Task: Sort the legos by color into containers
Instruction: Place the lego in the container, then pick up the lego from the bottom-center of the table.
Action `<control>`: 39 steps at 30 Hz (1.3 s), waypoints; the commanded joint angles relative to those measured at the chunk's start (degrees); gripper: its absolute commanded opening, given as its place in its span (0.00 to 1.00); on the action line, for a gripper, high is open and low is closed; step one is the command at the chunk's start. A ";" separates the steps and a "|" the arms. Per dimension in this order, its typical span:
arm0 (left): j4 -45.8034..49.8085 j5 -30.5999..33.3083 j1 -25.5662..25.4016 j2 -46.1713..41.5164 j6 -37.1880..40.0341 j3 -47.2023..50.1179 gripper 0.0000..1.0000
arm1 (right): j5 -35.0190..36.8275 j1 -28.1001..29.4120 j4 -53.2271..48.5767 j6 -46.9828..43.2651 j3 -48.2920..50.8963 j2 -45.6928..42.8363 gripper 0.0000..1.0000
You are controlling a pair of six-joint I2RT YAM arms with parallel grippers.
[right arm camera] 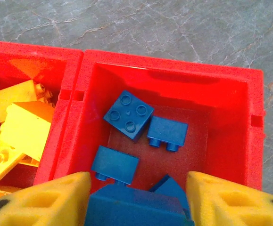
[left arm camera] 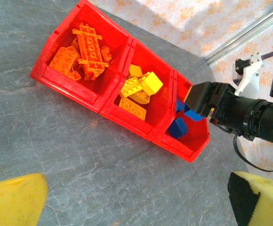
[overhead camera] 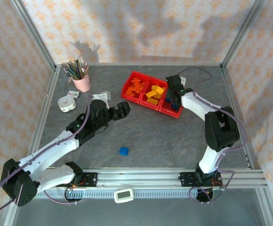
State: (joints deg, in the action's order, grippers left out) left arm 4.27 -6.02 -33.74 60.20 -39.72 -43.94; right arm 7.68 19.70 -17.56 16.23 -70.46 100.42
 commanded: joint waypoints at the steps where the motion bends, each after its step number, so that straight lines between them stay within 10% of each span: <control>1: -2.17 -0.31 0.69 -1.40 0.43 -0.18 0.99 | 0.22 0.19 -1.88 -0.94 -1.93 -2.89 0.60; 21: 8.03 7.15 1.57 -14.44 -2.30 5.27 0.99 | 0.75 23.26 -7.09 5.01 4.19 -11.56 0.83; 39: 24.38 16.32 1.67 -30.35 -8.82 9.38 0.99 | -2.15 47.95 -2.33 18.40 5.60 1.53 0.94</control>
State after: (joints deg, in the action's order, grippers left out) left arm 24.34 7.18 -32.51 31.46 -46.92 -35.35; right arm 5.26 65.82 -20.84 31.99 -64.05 99.50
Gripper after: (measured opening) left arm 0.992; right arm 0.939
